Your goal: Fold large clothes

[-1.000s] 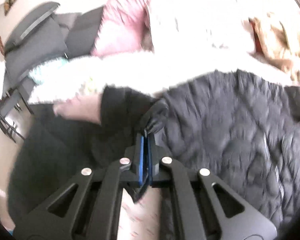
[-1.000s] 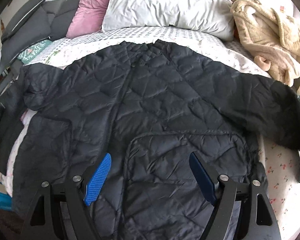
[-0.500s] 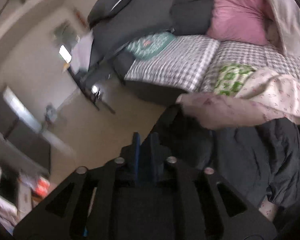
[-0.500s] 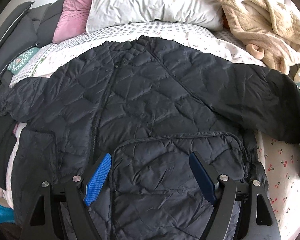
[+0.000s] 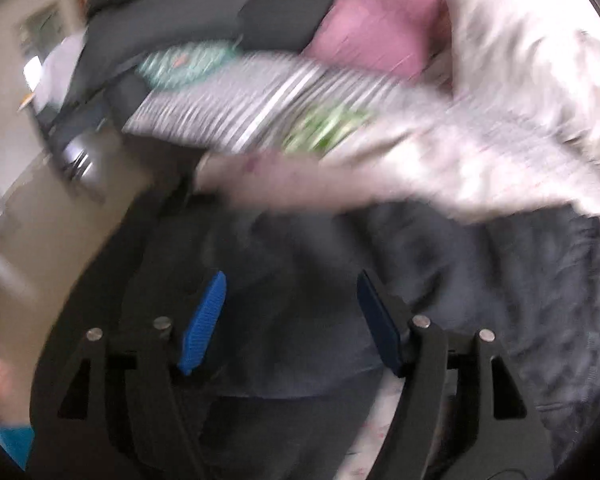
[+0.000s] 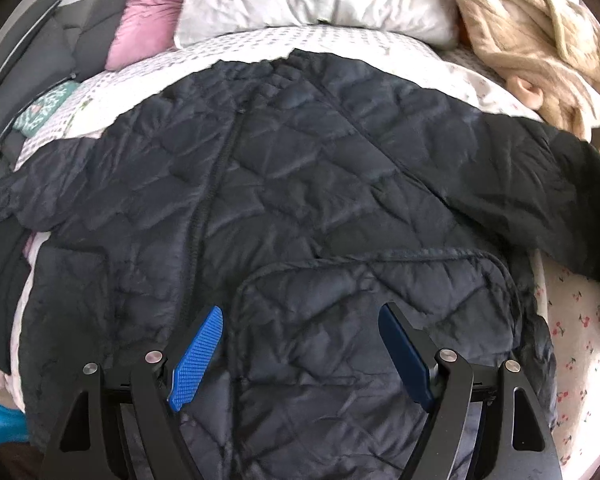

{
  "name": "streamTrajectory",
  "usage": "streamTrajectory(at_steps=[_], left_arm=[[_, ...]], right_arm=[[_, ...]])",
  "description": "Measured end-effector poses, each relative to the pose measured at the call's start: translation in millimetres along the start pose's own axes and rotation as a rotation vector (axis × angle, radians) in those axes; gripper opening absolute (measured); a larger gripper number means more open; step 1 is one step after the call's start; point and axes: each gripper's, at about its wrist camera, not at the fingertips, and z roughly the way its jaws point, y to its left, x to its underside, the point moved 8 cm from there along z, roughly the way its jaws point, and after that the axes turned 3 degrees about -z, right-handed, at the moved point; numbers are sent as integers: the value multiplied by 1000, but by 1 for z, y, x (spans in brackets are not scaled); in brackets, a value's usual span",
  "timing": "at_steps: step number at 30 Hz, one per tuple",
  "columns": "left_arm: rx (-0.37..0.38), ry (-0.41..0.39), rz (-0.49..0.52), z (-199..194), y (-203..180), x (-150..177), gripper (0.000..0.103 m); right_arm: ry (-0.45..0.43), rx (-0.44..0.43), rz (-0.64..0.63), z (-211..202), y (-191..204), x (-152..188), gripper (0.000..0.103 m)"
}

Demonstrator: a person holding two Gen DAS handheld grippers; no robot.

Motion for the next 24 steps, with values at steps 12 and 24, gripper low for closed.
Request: streamTrajectory(at_steps=[12,24], left_arm=[[68,-101,-119,-67,12,30,89],[398,0,-85,-140,-119,126,102]], right_arm=[[-173,252,196,-48,-108,-5,82],[-243,630,264,-120,-232,42,82]])
